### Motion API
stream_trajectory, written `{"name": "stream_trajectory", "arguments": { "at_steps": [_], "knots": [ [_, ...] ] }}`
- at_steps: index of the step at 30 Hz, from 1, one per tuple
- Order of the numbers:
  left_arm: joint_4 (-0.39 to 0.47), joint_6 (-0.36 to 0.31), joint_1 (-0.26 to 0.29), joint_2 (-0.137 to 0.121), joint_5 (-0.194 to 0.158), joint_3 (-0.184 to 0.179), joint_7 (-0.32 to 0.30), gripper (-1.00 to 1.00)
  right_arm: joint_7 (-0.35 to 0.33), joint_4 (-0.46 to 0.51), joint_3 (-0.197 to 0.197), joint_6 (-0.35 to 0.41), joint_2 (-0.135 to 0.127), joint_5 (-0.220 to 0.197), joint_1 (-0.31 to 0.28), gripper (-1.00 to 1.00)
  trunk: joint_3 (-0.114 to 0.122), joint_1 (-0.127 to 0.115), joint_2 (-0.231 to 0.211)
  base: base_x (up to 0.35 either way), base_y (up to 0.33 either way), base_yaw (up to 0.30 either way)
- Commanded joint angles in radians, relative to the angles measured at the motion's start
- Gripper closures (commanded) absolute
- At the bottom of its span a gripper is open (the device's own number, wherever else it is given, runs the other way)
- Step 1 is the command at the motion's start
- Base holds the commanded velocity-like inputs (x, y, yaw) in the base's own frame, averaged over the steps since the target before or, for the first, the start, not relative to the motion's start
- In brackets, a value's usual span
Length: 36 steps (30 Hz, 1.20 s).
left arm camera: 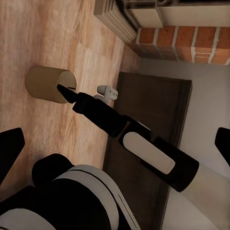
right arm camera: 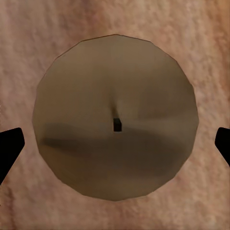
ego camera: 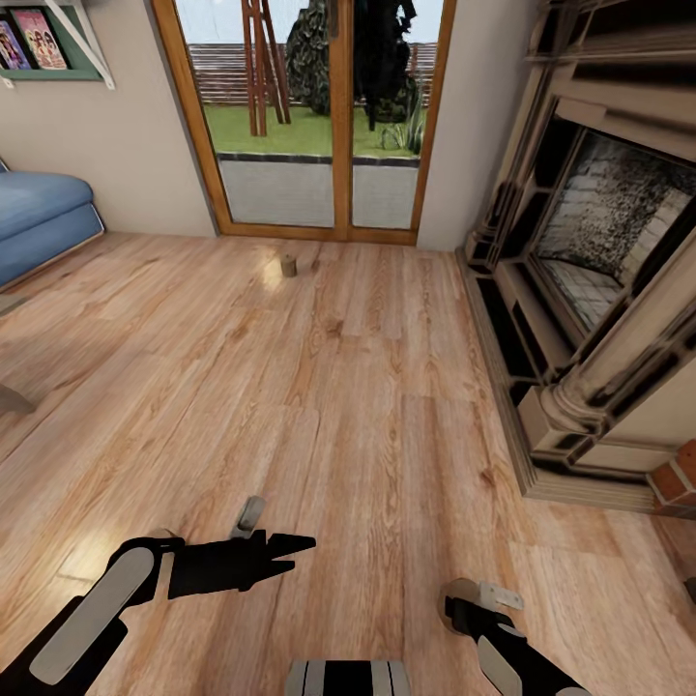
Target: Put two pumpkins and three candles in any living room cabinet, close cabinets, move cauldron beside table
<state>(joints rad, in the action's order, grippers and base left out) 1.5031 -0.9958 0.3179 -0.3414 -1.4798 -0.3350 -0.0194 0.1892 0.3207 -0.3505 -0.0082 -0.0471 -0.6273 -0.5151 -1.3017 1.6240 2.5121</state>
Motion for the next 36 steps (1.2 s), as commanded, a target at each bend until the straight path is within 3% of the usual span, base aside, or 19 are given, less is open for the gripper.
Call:
{"name": "stream_trajectory", "arguments": {
  "at_steps": [1,7,13,36],
  "knots": [
    [0.000,-0.001,0.000,-0.001,0.001,-0.001,-0.002,-1.00,0.006,0.001,-0.008,-0.001,-0.001,-0.009,0.000,-1.00,-0.001,0.000,0.000,0.000,0.000,0.000],
    [0.000,-0.001,0.001,-0.001,0.001,-0.001,-0.002,-1.00,0.006,0.001,-0.008,-0.003,-0.001,-0.009,0.000,-1.00,-0.001,0.000,0.000,0.000,0.000,0.000],
    [0.000,-0.001,0.001,-0.001,0.001,-0.001,-0.002,-1.00,0.006,0.001,-0.008,-0.004,-0.001,-0.008,0.000,-1.00,-0.024,0.003,0.002,0.000,0.000,0.000],
    [-0.001,-0.001,0.001,-0.001,0.001,-0.001,-0.002,-1.00,0.007,0.001,-0.008,-0.004,0.001,-0.005,0.000,-1.00,-0.032,0.003,0.002,0.000,0.000,0.000]
  ]
}}
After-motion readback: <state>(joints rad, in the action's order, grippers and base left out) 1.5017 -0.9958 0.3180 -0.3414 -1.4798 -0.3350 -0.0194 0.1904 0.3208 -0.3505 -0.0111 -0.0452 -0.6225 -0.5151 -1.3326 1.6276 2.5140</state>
